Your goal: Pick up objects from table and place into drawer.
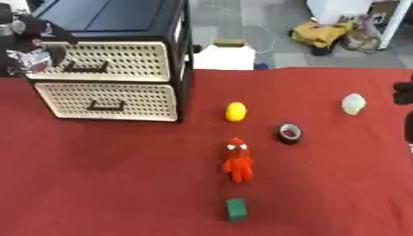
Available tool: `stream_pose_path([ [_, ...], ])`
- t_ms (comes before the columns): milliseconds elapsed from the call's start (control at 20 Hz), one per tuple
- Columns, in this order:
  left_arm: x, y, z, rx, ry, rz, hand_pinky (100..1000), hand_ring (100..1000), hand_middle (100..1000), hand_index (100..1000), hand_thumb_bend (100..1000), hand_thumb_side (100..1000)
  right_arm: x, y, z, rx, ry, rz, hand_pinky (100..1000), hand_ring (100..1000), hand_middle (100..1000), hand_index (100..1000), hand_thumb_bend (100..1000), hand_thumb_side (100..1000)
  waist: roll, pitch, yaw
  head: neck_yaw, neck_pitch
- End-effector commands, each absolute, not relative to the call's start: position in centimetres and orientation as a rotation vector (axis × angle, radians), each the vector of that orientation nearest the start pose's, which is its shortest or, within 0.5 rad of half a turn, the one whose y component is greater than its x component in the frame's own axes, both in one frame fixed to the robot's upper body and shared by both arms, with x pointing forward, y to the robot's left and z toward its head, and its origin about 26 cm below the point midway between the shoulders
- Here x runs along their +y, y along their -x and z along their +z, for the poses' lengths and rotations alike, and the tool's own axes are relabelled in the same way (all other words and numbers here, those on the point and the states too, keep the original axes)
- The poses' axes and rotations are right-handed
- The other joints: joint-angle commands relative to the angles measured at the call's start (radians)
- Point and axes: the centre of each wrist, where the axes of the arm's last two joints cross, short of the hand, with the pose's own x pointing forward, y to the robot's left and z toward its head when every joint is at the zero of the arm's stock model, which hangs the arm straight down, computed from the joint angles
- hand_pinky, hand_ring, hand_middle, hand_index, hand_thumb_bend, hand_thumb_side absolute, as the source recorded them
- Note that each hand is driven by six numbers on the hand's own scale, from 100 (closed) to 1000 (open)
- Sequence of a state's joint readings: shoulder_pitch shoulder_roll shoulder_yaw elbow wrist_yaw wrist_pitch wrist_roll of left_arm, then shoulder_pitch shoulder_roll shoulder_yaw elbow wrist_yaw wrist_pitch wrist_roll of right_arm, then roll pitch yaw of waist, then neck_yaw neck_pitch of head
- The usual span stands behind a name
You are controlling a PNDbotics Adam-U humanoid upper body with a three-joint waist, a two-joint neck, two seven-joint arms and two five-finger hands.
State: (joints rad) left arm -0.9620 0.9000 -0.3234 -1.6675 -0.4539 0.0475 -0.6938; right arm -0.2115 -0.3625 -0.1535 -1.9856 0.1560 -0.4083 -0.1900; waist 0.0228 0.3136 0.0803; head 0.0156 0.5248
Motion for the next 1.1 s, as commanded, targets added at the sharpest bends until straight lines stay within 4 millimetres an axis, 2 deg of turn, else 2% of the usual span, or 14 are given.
stream_pose_path([
  [50, 26.5, -35.4, 38.0, -1.521, -0.981, -1.776, 100, 100, 100, 909, 100, 1000, -31.3, -28.8, 19.8, 3.470, -0.732, -0.364, 675, 704, 502, 766, 341, 700, 0.002, -0.016, -0.001, 0.004, -0.012],
  [350, 26.5, -36.1, 38.0, -1.483, -0.969, -1.808, 100, 100, 100, 924, 135, 1000, -31.2, -28.8, 19.8, 3.472, -0.730, -0.361, 675, 704, 501, 766, 343, 701, 0.003, -0.013, -0.004, 0.006, -0.013],
  [450, 26.6, -36.3, 38.0, -1.476, -0.976, -1.803, 100, 100, 100, 932, 207, 1000, -31.2, -28.8, 19.8, 3.473, -0.731, -0.361, 675, 704, 500, 765, 345, 702, 0.003, -0.012, -0.004, 0.006, -0.013],
  [650, 26.6, -36.5, 38.0, -1.462, -0.991, -1.798, 100, 100, 100, 919, 283, 1000, -31.2, -28.8, 19.8, 3.472, -0.733, -0.362, 675, 704, 499, 762, 345, 702, 0.004, -0.009, -0.005, 0.008, -0.015],
  [800, 26.7, -36.6, 37.9, -1.448, -1.005, -1.800, 100, 100, 100, 912, 389, 1000, -31.2, -28.8, 19.8, 3.471, -0.735, -0.361, 675, 704, 499, 761, 347, 702, 0.005, -0.006, -0.006, 0.009, -0.015],
  [900, 26.7, -36.7, 38.0, -1.439, -1.014, -1.807, 100, 100, 100, 903, 578, 1000, -31.2, -28.8, 19.8, 3.471, -0.736, -0.362, 675, 704, 498, 761, 349, 703, 0.005, -0.004, -0.006, 0.011, -0.015],
  [950, 26.7, -36.7, 38.0, -1.437, -1.020, -1.809, 100, 100, 100, 901, 616, 1000, -31.2, -28.8, 19.8, 3.471, -0.735, -0.362, 675, 704, 498, 760, 350, 703, 0.004, -0.003, -0.006, 0.011, -0.016],
  [1100, 26.7, -36.8, 37.9, -1.429, -1.028, -1.818, 100, 100, 100, 891, 614, 1000, -31.1, -28.8, 19.8, 3.472, -0.735, -0.362, 675, 704, 497, 759, 349, 703, 0.004, -0.001, -0.006, 0.012, -0.016],
])
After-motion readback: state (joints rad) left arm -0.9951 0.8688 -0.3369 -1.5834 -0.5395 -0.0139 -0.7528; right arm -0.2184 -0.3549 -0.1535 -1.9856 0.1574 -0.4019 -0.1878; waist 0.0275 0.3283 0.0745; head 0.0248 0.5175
